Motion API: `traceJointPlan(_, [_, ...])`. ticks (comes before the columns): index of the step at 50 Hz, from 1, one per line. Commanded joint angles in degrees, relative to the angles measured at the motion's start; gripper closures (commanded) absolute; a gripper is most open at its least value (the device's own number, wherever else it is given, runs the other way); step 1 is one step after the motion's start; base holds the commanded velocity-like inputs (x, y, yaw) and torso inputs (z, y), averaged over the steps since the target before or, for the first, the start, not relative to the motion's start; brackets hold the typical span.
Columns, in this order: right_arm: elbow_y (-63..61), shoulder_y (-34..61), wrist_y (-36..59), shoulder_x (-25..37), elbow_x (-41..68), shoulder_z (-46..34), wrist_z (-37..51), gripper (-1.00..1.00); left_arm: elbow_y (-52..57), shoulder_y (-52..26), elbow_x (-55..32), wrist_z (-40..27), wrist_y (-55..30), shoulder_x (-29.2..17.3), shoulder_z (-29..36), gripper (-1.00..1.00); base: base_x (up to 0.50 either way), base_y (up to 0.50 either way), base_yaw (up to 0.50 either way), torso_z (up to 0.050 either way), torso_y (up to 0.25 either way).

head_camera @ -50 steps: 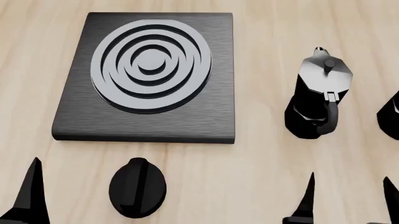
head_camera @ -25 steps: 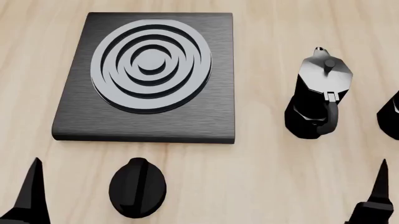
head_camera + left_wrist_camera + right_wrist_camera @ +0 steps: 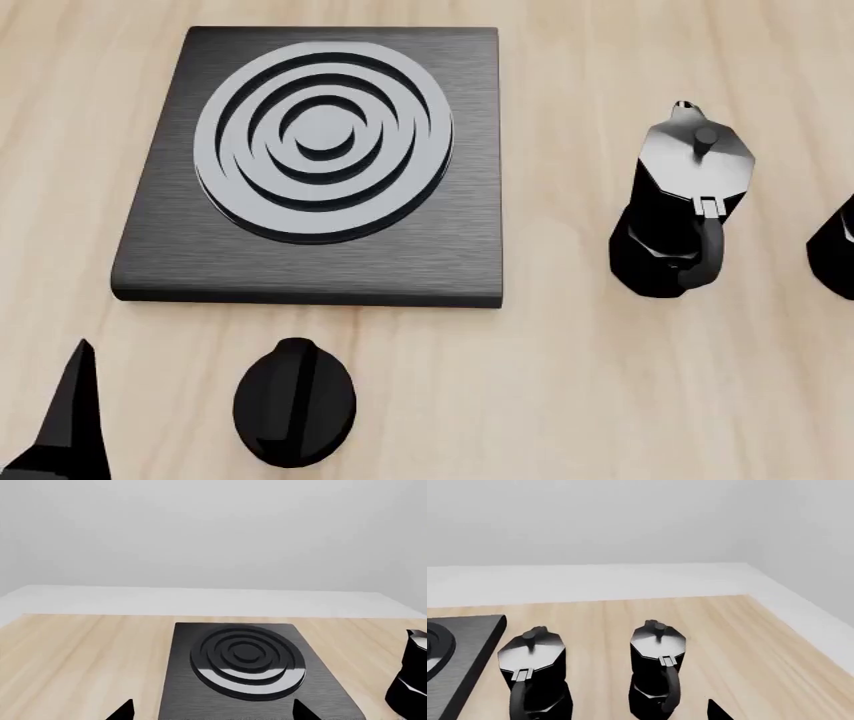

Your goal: Put the right moka pot on the stove.

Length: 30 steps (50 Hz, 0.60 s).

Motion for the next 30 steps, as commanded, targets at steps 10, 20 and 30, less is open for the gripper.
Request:
traceJointPlan(10, [10.03,4.87,-0.03,4.62,2.75,-0.43,-6.11,-1.0,0.25,0.63,0.53,-0.47,1.49,-0.54,0.09,-1.0,0.0,0.0,0.0,0.0,0.0])
traceJointPlan(20, [15.51,6.97,-3.16,3.61,-1.39,-5.13,-9.86,-1.0,0.24,0.35,0.02,-0.27,1.78,-0.88,0.39,-1.0,0.0,0.0,0.0,0.0,0.0])
traceJointPlan(30, [19.92,12.23,-3.12,5.01,-1.66,-9.08,-11.61,-1.0,0.22,0.6,0.16,-0.51,2.52,-1.1,0.35,-1.0,0.0,0.0,0.0,0.0,0.0])
